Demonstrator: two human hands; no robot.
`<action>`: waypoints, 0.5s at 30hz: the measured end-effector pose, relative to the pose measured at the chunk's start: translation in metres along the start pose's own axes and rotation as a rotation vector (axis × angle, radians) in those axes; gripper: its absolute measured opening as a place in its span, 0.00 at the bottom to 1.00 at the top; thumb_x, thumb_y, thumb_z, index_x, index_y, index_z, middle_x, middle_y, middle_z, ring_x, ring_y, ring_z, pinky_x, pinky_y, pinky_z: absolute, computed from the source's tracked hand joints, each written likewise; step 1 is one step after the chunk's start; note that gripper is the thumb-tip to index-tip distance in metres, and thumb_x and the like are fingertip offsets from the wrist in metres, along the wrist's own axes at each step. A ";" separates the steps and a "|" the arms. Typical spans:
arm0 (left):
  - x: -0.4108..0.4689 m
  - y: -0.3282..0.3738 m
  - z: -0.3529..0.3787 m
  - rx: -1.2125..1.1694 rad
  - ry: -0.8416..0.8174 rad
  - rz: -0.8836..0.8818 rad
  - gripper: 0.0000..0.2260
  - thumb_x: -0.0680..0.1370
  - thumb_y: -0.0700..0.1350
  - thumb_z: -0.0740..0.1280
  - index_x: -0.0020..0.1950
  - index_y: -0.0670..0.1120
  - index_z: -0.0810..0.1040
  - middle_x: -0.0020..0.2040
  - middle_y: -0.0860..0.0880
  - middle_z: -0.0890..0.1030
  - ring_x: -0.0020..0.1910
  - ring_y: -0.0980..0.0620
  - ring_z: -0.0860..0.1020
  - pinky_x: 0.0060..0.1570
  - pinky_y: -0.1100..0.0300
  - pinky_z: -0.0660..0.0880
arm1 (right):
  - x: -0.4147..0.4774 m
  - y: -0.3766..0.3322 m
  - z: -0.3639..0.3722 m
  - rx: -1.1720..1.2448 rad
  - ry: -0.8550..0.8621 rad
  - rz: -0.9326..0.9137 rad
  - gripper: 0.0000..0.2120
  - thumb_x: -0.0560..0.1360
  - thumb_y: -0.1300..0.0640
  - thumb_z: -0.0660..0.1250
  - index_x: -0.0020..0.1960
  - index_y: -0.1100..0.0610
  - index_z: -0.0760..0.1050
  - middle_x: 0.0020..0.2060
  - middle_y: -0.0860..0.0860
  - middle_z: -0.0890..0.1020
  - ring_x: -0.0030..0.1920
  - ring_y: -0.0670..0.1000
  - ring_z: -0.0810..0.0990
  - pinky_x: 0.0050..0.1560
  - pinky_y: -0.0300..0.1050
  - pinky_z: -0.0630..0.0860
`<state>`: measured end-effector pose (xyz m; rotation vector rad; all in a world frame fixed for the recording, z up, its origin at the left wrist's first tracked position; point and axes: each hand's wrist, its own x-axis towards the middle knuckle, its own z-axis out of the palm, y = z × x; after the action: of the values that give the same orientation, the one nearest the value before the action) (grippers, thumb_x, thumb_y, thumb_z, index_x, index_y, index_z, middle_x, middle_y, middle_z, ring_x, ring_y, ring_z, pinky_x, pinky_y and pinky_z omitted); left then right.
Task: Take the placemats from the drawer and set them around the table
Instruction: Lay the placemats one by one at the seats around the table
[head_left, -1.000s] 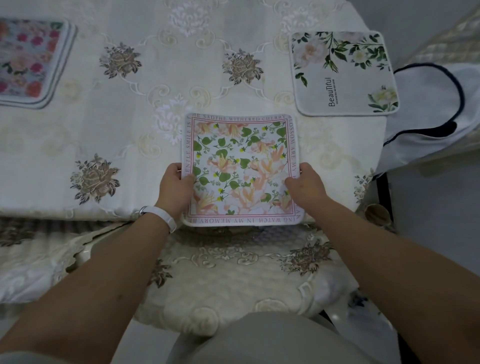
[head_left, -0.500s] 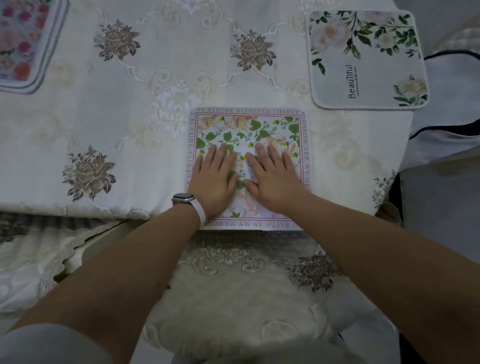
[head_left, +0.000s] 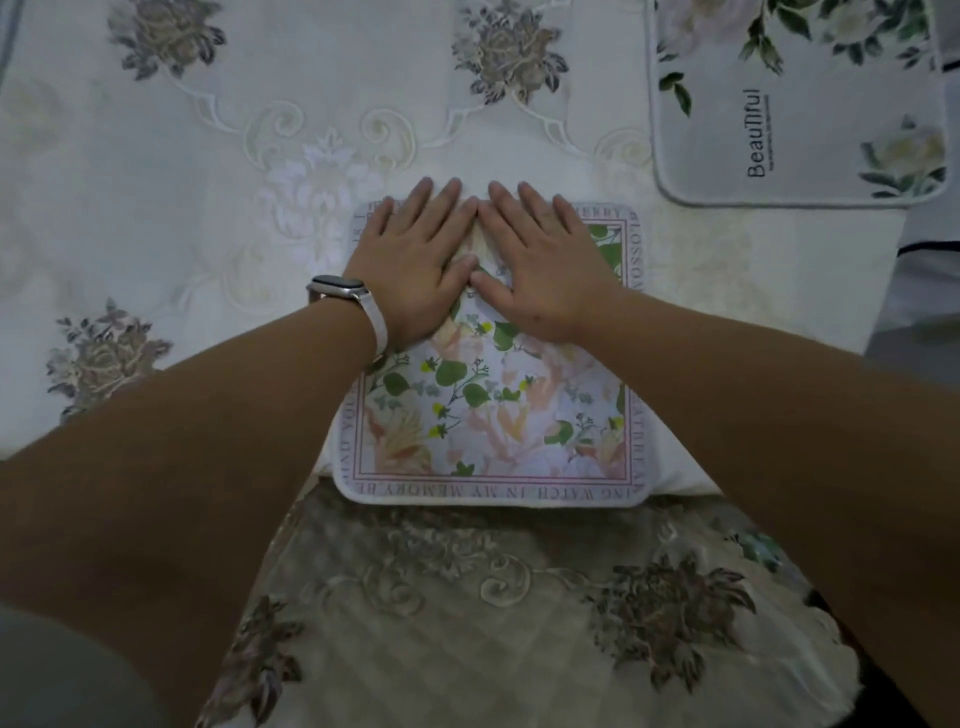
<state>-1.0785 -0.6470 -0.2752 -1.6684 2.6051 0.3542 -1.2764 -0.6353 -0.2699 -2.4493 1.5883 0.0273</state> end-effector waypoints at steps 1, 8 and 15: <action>0.000 0.000 0.000 -0.002 0.006 -0.028 0.28 0.81 0.63 0.42 0.80 0.56 0.48 0.81 0.52 0.48 0.80 0.49 0.46 0.75 0.44 0.44 | 0.001 0.001 0.000 0.006 0.005 0.016 0.37 0.78 0.33 0.41 0.80 0.53 0.50 0.79 0.52 0.52 0.78 0.55 0.48 0.75 0.56 0.43; -0.015 0.005 0.000 -0.037 0.023 -0.253 0.33 0.79 0.68 0.42 0.80 0.56 0.45 0.81 0.50 0.45 0.79 0.49 0.42 0.76 0.46 0.42 | -0.017 0.014 -0.001 0.050 0.013 0.223 0.35 0.78 0.33 0.44 0.80 0.48 0.48 0.80 0.54 0.49 0.78 0.57 0.45 0.76 0.57 0.42; -0.075 0.015 0.005 -0.110 0.003 -0.352 0.36 0.80 0.65 0.45 0.81 0.46 0.42 0.81 0.45 0.43 0.79 0.46 0.42 0.77 0.48 0.45 | -0.065 0.008 0.001 0.075 0.030 0.370 0.37 0.79 0.36 0.46 0.80 0.58 0.49 0.78 0.62 0.49 0.78 0.61 0.45 0.75 0.55 0.42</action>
<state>-1.0608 -0.5734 -0.2663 -2.1128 2.2653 0.4847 -1.3108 -0.5797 -0.2639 -2.0785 1.9938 -0.0093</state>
